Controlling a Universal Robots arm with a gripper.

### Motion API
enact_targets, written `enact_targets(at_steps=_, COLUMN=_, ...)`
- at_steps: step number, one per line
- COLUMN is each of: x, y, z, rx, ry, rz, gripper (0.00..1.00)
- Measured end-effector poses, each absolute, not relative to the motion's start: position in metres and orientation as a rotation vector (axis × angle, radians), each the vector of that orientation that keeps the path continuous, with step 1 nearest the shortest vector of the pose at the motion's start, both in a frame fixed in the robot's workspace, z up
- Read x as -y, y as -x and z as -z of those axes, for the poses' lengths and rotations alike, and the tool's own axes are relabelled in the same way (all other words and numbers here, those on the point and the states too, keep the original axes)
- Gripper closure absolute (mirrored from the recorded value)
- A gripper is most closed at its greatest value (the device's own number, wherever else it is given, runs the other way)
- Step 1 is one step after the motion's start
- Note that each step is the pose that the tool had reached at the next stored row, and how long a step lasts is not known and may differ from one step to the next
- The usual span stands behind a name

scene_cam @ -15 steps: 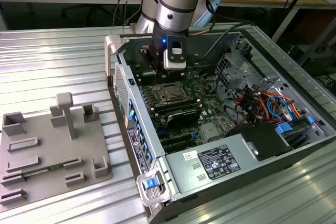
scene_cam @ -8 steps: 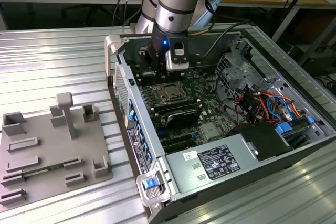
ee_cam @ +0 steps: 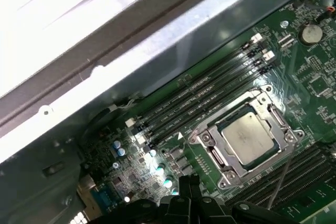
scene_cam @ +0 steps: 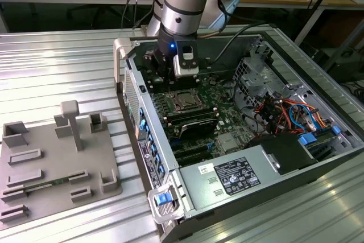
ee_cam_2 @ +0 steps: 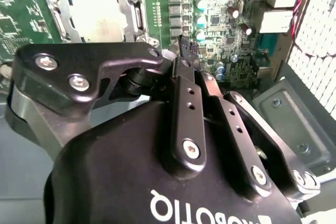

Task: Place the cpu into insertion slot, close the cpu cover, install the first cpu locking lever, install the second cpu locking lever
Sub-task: 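Install the first cpu locking lever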

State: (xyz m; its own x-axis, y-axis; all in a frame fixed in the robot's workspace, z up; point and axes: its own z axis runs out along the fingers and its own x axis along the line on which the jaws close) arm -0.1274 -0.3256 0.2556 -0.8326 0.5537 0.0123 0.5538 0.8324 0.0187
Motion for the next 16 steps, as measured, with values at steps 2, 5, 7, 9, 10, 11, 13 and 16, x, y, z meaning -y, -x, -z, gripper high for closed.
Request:
enact_targets(at_steps=2, x=0.322, y=0.128, z=-0.255, rx=3.001, ry=0.906, rz=0.034, gripper=0.89)
enact_targets(at_steps=5, x=0.319, y=0.128, z=-0.254, rx=3.016, ry=0.855, rz=0.034, gripper=0.89)
enact_targets(at_steps=7, x=0.317, y=0.128, z=-0.254, rx=3.025, ry=0.822, rz=0.034, gripper=0.89)
enact_targets(at_steps=9, x=0.314, y=0.128, z=-0.254, rx=3.033, ry=0.789, rz=0.034, gripper=0.89)
enact_targets(at_steps=10, x=0.310, y=0.128, z=-0.254, rx=3.036, ry=0.777, rz=0.034, gripper=0.89)
enact_targets(at_steps=11, x=0.308, y=0.128, z=-0.254, rx=3.038, ry=0.771, rz=0.034, gripper=0.89)
enact_targets(at_steps=13, x=0.304, y=0.128, z=-0.254, rx=3.042, ry=0.755, rz=0.034, gripper=0.89)
enact_targets(at_steps=16, x=0.304, y=0.127, z=-0.253, rx=3.047, ry=0.733, rz=0.034, gripper=0.89)
